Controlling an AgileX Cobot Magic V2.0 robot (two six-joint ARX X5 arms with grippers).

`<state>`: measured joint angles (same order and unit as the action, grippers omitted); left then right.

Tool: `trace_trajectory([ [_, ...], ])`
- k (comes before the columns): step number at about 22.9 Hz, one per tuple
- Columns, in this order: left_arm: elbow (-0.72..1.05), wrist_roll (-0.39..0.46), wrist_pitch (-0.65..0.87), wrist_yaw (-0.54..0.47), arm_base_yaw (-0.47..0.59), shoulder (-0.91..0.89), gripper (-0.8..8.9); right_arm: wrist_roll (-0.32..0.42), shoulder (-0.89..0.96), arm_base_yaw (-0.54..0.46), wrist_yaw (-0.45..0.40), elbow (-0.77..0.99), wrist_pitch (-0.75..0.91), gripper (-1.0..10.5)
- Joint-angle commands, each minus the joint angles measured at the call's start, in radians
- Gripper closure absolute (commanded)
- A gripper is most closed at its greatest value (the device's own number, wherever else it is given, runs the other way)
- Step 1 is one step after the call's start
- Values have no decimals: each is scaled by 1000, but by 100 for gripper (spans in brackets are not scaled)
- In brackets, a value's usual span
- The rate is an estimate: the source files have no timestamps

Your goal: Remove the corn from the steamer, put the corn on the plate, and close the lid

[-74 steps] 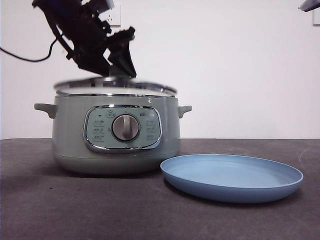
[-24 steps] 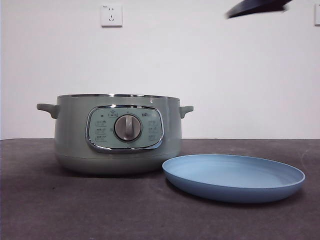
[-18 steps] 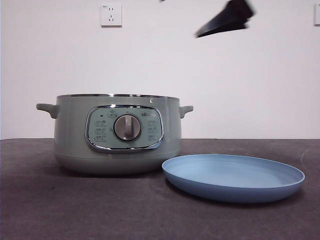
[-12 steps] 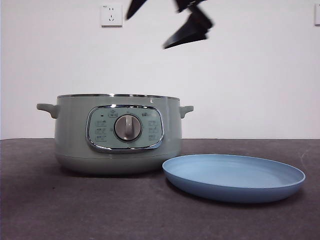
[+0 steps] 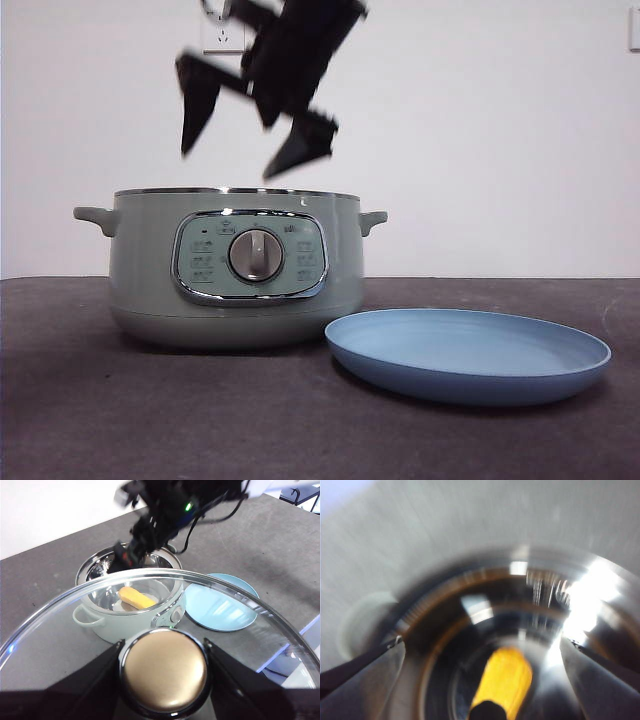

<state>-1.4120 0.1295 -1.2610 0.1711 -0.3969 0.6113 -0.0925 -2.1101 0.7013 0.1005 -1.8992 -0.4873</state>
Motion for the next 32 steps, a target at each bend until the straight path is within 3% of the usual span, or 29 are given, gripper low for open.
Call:
trace_trajectory([
  [1,-6,-6,31,5,-2,-8,821,5,-50,7,-7,-2,0,379],
  [12,-6,-6,25,5,-3,-8,821,3,-167,17,-58,-2,-23,388],
  [15,-6,-6,25,5,-3,-8,821,3,-179,19,-80,-2,-33,592],
  [17,-6,-6,24,5,-3,-8,821,3,-183,19,-80,-2,-42,885],
  [18,-6,-6,24,5,-3,-8,821,3,-183,20,-80,-2,-41,965],
  [22,-6,-6,24,5,-3,-8,821,3,-154,26,-82,-2,-26,963],
  [26,-6,-6,45,5,-2,-8,822,18,27,26,-88,-2,-43,963],
  [29,-6,-9,92,5,-2,-8,822,124,222,25,-193,-2,-176,963],
  [32,-6,-22,124,6,-2,-8,822,149,359,12,-193,0,-311,964],
])
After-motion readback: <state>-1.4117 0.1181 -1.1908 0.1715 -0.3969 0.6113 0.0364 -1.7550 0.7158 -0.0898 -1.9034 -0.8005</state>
